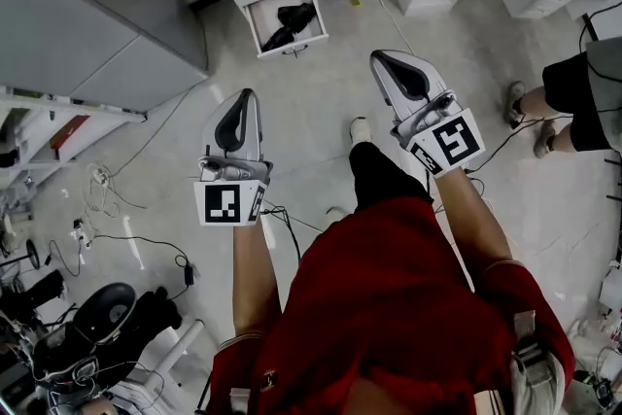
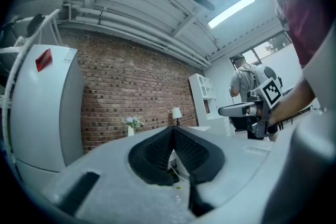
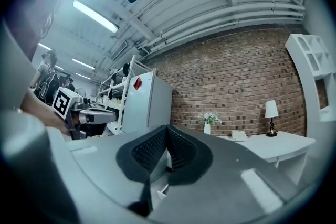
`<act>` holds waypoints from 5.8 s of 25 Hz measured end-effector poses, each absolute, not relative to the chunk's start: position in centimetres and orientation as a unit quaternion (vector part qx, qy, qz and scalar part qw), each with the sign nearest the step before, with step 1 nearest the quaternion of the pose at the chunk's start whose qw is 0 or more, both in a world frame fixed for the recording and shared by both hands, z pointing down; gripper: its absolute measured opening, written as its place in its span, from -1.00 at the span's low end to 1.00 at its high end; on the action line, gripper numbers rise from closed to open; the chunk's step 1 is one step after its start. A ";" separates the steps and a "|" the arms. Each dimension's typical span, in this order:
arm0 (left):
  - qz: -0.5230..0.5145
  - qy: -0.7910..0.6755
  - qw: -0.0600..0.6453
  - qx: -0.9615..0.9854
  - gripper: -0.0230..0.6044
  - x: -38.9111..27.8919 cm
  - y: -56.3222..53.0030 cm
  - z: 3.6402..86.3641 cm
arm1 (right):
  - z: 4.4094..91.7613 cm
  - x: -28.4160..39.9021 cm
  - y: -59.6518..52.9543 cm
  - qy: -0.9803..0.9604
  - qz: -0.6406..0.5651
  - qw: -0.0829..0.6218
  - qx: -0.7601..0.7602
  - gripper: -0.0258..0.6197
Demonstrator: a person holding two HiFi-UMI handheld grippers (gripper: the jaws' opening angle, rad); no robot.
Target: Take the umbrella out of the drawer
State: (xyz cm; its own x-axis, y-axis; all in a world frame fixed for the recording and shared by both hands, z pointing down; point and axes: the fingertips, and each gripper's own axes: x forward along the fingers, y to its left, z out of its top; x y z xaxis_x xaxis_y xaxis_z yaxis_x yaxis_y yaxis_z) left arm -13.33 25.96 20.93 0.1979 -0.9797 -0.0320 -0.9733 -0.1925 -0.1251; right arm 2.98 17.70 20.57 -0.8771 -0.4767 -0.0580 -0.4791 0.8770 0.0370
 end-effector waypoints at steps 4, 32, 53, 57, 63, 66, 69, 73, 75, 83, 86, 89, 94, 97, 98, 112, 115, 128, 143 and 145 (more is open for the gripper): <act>-0.053 0.635 0.056 -0.769 -0.91 -14.3 19.3 22.3 | 21.4 1.9 10.2 0.968 0.023 0.034 -0.247 -0.88; -0.186 0.576 -0.030 -0.796 -0.91 -19.1 -13.0 43.1 | 35.0 -4.3 -17.4 0.970 -0.048 -0.036 -0.236 -0.88; -0.289 0.481 -0.081 -0.824 -0.55 -24.9 -23.2 70.0 | 54.0 -7.5 -23.8 0.953 -0.051 -0.075 -0.289 -0.88; -0.317 0.456 -0.104 -0.825 -0.27 -25.0 -24.7 75.1 | 56.9 -7.2 -24.7 0.950 -0.048 -0.072 -0.299 -0.88; -0.364 0.420 -0.130 -0.821 0.09 -24.6 -25.9 82.2 | 61.2 -5.5 -24.9 0.945 -0.049 -0.078 -0.314 -0.88; -0.387 0.405 -0.139 -0.817 0.22 -24.3 -26.5 85.5 | 63.4 -4.1 -25.1 0.942 -0.047 -0.078 -0.324 -0.88; -0.406 0.392 -0.148 -0.812 0.32 -24.2 -27.2 88.5 | 65.7 -2.8 -25.3 0.938 -0.048 -0.081 -0.334 -0.88; -0.439 0.374 -0.159 -0.801 0.41 -24.3 -27.6 92.2 | 68.2 -1.6 -25.3 0.934 -0.049 -0.084 -0.344 -0.88; -0.456 0.368 -0.166 -0.793 0.42 -24.5 -27.7 93.8 | 69.2 -1.0 -25.2 0.932 -0.050 -0.087 -0.347 -0.88; -0.493 0.364 -0.180 -0.770 0.41 -24.7 -28.7 98.2 | 71.9 1.2 -25.1 0.926 -0.059 -0.104 -0.359 -0.88; -0.491 0.368 -0.177 -0.770 0.21 -24.6 -28.7 98.6 | 72.4 1.9 -24.7 0.924 -0.061 -0.110 -0.361 -0.88; -0.486 0.373 -0.177 -0.770 0.02 -24.8 -28.8 98.3 | 72.5 2.2 -24.6 0.923 -0.064 -0.113 -0.362 -0.88; -0.473 0.382 -0.184 -0.773 -0.12 -25.0 -28.3 96.5 | 71.4 2.0 -24.2 0.925 -0.066 -0.114 -0.357 -0.88; -0.447 0.394 -0.170 -0.785 -0.14 -24.8 -28.1 93.8 | 69.8 1.7 -24.0 0.927 -0.068 -0.113 -0.352 -0.88; -0.439 0.396 -0.162 -0.790 -0.14 -24.7 -28.0 92.8 | 69.2 1.5 -24.0 0.927 -0.069 -0.113 -0.350 -0.88; -0.358 0.400 -0.090 -0.839 -0.15 -20.4 -23.4 71.2 | 54.2 -1.5 -21.9 0.938 -0.078 -0.100 -0.323 -0.88; -0.333 0.404 -0.088 -0.848 -0.15 -18.9 -21.8 65.6 | 50.5 -1.7 -21.2 0.939 -0.082 -0.096 -0.319 -0.88; -0.182 0.482 -0.080 -0.854 -0.15 -14.7 -15.6 43.8 | 37.4 -2.2 -17.5 0.953 -0.080 -0.043 -0.290 -0.88; -0.055 0.567 -0.045 -0.821 -0.15 -14.5 -7.1 27.0 | 26.7 -1.1 -11.7 0.967 -0.071 0.017 -0.243 -0.88; -0.046 0.576 -0.042 -0.815 -0.15 -14.9 -6.0 25.6 | 25.9 -0.9 -10.8 0.968 -0.072 0.022 -0.238 -0.88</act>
State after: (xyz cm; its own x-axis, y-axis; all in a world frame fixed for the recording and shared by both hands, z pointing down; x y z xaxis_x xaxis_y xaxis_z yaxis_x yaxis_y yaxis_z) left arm -14.94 -5.98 25.62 0.3330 -0.9349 0.1230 -0.9425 -0.3338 0.0148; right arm -0.94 -10.84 25.91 -0.8861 -0.4634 -0.0093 -0.4569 0.8768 -0.1500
